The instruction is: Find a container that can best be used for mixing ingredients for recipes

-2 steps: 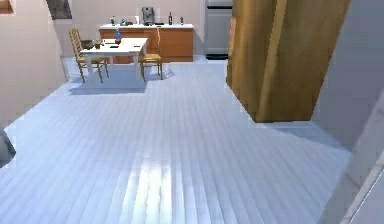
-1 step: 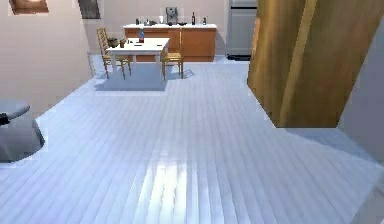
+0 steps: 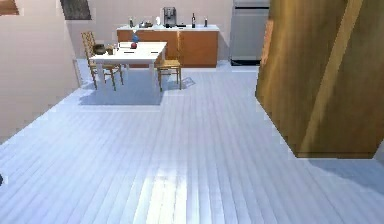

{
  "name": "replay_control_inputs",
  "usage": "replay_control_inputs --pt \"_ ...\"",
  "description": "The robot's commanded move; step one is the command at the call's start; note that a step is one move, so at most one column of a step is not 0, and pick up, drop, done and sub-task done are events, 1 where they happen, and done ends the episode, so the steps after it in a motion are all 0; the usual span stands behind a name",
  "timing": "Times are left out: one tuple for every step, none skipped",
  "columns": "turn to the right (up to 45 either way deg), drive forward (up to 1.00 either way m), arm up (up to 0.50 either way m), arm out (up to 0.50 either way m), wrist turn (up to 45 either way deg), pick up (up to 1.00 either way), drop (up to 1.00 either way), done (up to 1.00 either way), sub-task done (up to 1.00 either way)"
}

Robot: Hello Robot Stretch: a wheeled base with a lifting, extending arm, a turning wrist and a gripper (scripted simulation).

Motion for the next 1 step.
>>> replay_control_inputs --pt "-33.0 0.0 0.0 0.0 0.0 0.0 0.0 0.0 0.0"
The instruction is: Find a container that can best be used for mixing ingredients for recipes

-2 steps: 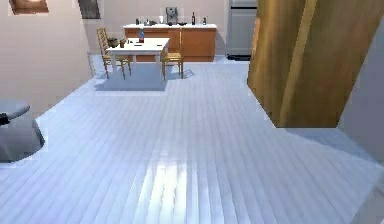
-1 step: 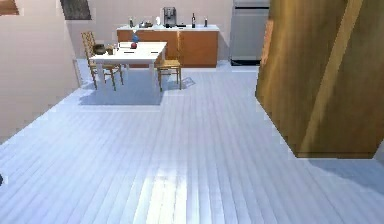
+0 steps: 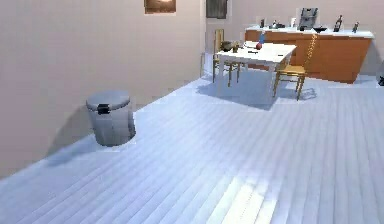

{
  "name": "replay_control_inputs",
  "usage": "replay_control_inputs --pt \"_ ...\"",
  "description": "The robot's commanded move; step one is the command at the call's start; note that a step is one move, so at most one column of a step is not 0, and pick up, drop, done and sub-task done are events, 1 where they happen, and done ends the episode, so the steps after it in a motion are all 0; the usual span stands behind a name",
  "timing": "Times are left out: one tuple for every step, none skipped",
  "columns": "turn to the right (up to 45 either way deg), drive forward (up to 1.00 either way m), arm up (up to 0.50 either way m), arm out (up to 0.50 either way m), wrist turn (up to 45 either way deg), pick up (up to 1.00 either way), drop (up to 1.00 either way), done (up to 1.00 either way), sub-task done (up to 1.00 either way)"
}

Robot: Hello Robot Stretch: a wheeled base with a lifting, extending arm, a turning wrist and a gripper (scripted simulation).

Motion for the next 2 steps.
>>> replay_control_inputs --pt "0.0 1.0 0.0 0.0 0.0 0.0 0.0 0.0 0.0" --pt "0.0 1.0 0.0 0.0 0.0 0.0 0.0 0.0 0.0"
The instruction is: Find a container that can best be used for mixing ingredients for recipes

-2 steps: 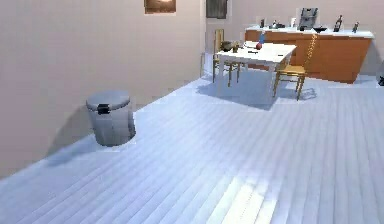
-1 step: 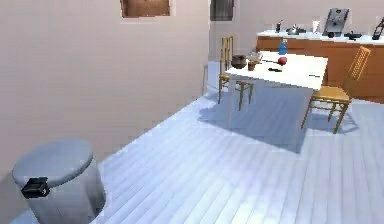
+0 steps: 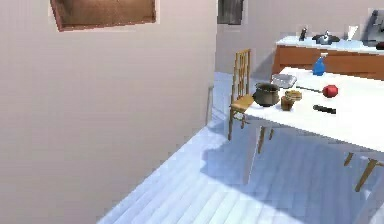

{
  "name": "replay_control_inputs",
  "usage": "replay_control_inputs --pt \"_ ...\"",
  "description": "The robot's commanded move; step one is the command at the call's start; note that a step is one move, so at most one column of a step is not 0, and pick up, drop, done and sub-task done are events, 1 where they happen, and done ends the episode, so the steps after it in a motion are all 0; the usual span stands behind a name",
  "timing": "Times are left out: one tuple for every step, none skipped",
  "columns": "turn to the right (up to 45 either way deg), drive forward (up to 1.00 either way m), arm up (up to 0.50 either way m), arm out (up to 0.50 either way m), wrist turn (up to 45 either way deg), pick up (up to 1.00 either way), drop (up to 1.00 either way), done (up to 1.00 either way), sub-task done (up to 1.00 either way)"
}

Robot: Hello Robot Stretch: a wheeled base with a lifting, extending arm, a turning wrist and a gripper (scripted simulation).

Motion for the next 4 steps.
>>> replay_control_inputs --pt "0.0 1.0 0.0 0.0 0.0 0.0 0.0 0.0 0.0" --pt "0.0 0.35 0.0 0.0 0.0 0.0 0.0 0.0 0.0" --pt "45.0 0.0 0.0 0.0 0.0 0.0 0.0 0.0 0.0" --pt "12.0 0.0 0.0 0.0 0.0 0.0 0.0 0.0 0.0"
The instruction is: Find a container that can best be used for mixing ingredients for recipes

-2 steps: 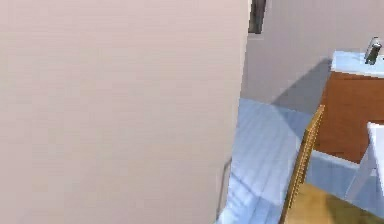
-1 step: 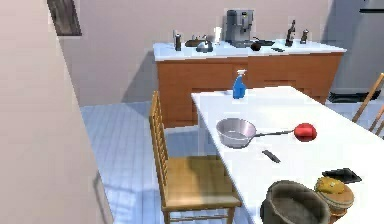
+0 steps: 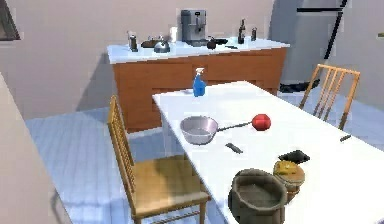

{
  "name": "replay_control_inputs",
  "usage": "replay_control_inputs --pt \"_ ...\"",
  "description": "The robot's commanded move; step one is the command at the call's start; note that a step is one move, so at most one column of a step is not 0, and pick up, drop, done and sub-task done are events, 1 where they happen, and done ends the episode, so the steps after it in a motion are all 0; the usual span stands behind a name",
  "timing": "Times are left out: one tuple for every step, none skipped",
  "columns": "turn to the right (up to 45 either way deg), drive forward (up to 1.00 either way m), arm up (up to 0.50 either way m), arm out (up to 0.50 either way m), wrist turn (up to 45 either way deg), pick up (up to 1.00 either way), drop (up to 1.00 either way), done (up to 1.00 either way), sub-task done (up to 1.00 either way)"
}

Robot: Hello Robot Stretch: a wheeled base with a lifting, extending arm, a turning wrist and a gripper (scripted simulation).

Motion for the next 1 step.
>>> replay_control_inputs --pt "0.0 0.0 0.0 0.0 0.0 0.0 0.0 1.0 0.0"
